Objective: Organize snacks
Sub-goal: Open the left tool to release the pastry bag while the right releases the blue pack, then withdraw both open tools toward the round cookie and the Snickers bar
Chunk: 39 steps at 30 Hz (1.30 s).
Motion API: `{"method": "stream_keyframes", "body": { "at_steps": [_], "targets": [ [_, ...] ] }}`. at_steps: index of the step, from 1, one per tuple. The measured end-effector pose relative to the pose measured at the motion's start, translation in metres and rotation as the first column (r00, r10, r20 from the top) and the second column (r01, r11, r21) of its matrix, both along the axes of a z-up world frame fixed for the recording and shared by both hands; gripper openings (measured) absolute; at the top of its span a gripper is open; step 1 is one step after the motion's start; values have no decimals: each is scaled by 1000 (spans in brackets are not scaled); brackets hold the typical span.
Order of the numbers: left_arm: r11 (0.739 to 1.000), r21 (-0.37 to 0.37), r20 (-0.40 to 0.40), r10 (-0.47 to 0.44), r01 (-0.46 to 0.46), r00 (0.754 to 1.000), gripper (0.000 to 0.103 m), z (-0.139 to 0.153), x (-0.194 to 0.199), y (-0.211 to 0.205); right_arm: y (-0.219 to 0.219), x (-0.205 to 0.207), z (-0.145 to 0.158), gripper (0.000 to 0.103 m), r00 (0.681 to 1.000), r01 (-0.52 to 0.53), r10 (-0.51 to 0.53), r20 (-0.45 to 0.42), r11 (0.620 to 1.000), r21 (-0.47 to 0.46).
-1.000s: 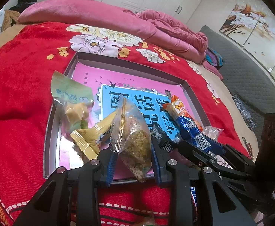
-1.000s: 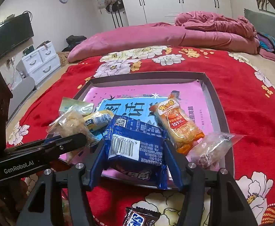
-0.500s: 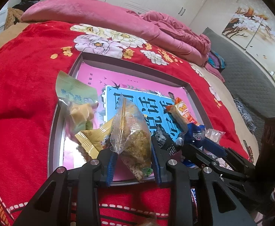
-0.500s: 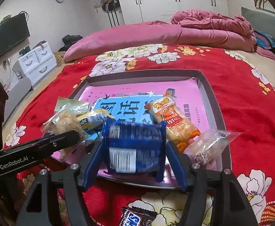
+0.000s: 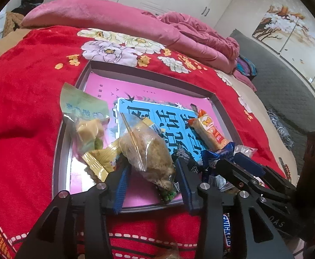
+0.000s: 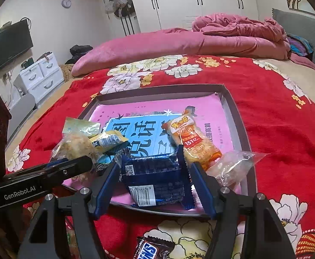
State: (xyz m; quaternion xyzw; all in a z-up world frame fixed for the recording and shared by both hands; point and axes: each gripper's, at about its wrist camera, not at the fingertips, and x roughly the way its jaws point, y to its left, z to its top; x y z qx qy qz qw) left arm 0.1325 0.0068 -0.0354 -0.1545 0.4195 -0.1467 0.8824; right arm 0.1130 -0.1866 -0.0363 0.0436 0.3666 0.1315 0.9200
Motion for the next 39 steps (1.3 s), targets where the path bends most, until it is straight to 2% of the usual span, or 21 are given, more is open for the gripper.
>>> {"method": "stream_keyframes", "body": {
  "at_steps": [3,7,10,17,19,29,39],
  "targets": [
    [1000,10,5,2,-2,1000,55,1,0,0,-1,-1,1,68,1000,3,-3,2,1000,2],
    [1000,26,19,3,-3,1000,59,4,-2,-1,-1,-5,3,69,1000,-4,4,19,1000,-6],
    [999,35,37,-2,0,999,63,8,-5,-2,-2,-6,5,74,1000,0,0,29,1000,-5],
    [997,83,87,-15,8,996,69,18,-13,-6,-7,-10,10,75,998,10,-10,57,1000,0],
    [996,89,100,-11,2,995,73,21,-15,-5,-9,-12,12,76,998,15,-15,64,1000,1],
    [994,91,174,51,-68,983,77,37,-30,13,-17,-18,18,79,996,24,-25,85,1000,16],
    [995,73,163,52,-65,985,78,41,-41,20,-19,-28,22,80,994,18,-20,103,1000,24]
  ]
}}
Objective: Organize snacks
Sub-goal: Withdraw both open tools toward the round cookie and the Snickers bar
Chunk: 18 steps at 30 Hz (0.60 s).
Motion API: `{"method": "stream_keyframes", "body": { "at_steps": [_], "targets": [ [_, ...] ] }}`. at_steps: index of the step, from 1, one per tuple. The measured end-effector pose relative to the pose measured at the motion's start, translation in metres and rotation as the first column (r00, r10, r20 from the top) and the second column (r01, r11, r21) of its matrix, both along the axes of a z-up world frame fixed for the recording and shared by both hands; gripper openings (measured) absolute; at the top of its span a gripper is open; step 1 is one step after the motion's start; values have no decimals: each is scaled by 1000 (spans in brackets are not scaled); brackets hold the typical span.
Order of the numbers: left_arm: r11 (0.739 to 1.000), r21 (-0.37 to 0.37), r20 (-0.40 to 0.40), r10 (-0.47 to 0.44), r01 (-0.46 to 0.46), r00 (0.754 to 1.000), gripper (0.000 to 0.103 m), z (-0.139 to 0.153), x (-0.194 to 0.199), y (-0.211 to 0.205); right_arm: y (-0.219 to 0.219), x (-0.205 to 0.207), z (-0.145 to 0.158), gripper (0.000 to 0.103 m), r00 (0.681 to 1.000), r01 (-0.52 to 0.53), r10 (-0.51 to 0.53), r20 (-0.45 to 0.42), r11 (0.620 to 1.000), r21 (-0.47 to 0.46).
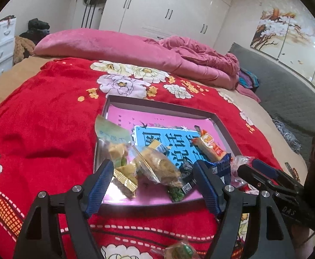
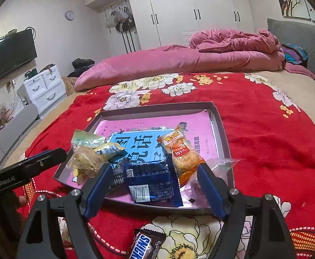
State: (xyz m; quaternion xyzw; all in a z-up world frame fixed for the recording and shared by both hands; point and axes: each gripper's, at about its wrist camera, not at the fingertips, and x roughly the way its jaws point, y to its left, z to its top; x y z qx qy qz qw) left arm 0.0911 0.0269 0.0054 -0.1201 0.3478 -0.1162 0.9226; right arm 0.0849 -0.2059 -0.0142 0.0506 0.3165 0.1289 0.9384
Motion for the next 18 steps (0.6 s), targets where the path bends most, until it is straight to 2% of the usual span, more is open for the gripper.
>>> {"method": "stream_keyframes", "body": {
  "at_steps": [6,18],
  "targets": [
    [1000,9,-17,-27,27,1000,78,-1,-8,-6,-5,-10,4,80,1000,11,-11,9,1000,-4],
    [993,64,-72,-97,102,993,78,-8,-28,-22,-7,-28,-2,80,999,10,-11,-41,1000,-15]
  ]
}}
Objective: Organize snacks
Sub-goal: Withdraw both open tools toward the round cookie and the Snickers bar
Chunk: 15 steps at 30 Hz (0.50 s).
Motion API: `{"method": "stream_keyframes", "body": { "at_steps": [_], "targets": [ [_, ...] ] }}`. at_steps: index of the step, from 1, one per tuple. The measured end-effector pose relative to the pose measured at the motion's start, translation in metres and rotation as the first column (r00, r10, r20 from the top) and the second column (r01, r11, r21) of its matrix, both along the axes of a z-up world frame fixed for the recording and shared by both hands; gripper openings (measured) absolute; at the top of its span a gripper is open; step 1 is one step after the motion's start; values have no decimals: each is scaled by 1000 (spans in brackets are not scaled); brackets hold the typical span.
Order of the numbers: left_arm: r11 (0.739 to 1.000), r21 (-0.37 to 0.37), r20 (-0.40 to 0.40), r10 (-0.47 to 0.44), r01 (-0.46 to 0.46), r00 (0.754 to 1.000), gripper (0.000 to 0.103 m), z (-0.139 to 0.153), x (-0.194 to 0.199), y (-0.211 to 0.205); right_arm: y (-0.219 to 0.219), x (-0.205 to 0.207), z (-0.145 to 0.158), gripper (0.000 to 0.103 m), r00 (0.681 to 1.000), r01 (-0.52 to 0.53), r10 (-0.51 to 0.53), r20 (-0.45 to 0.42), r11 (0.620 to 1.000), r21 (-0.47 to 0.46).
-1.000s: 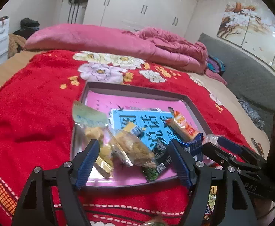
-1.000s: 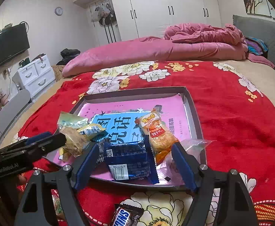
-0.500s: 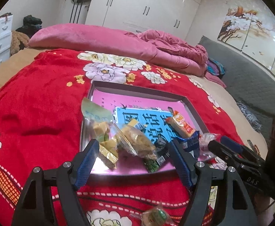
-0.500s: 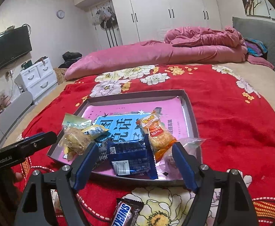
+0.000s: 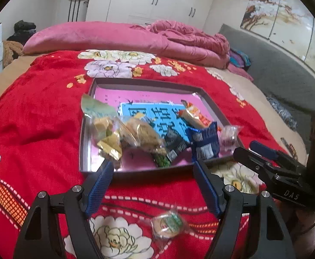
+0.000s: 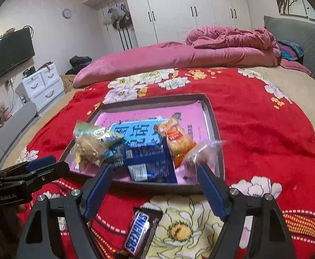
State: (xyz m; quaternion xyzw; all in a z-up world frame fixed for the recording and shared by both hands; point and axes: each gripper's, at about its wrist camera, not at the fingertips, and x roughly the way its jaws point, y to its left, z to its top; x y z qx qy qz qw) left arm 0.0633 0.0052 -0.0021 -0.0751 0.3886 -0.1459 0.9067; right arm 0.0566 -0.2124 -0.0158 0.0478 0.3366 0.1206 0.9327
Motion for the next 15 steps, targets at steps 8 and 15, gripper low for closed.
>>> {"method": "stream_keyframes", "body": {
  "at_steps": [8,15],
  "targets": [
    [999,32,-78,-17,20,997,78,-14,-8,-5,4,-12,-10,80,998,-14,13,-57,1000,-13],
    [999,47,-138,-13,20,990,78,-26,-15,2,6,-14,-27,80,989,-16,13,-149,1000,-22]
  ]
}}
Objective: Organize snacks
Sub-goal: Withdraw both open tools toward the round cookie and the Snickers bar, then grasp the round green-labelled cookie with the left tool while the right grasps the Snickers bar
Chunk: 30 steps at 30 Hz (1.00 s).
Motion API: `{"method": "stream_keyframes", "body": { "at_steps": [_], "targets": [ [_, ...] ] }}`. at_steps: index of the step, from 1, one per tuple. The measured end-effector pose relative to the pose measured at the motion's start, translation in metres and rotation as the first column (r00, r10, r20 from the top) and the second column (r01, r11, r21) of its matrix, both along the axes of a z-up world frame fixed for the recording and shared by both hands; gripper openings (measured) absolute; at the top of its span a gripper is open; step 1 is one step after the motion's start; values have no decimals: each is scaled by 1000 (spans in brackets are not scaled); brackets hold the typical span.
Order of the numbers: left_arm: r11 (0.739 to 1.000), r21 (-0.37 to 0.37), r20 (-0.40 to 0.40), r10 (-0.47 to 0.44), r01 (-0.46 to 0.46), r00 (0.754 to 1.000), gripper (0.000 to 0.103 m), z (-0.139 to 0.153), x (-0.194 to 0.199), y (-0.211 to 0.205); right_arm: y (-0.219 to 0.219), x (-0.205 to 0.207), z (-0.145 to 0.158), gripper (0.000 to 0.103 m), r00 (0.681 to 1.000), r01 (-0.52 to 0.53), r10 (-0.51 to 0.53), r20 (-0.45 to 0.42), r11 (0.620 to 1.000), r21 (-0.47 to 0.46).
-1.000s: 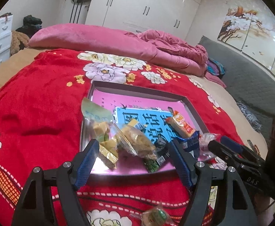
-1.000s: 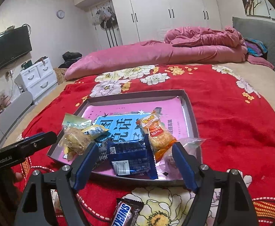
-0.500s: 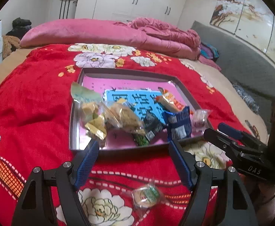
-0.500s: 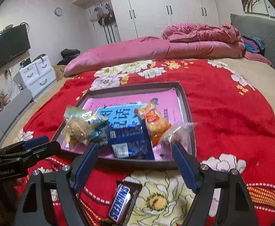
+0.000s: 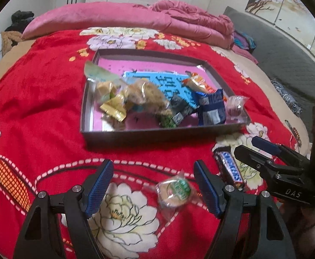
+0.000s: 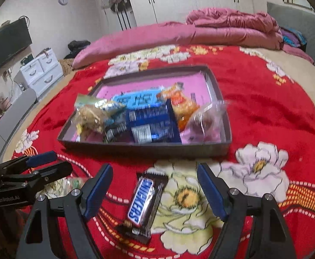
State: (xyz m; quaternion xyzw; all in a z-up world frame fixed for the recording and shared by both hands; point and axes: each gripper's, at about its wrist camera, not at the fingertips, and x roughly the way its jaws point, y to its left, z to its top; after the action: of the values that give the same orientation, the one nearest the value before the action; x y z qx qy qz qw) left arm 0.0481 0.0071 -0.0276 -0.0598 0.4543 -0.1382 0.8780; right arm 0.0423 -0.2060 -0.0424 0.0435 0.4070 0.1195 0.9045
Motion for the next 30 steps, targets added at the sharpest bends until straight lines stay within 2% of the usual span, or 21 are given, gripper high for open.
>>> {"method": "stream_keyframes", "body": {
  "at_steps": [12,18,22,30],
  "targets": [
    [995,71,-58,-63,67,996,78,-14,-11,-12,17,-10,-21,79,993,-54,50,-105,998,-33],
    [997,36,-90,-65,68,994,78,-19,-9,-9,27,-10,-29,64,989,-91,83,-123,994,-61],
    [998,17,-104,-66,68,992,78,-22,-7,-9,21,-7,-33,45,989,-74,67,-131,996,-50],
    [994,18,-125,-104,107,987,77,-27,-5,-25,13,1,-35,34,988,-59,59,-143,998,0]
  ]
}}
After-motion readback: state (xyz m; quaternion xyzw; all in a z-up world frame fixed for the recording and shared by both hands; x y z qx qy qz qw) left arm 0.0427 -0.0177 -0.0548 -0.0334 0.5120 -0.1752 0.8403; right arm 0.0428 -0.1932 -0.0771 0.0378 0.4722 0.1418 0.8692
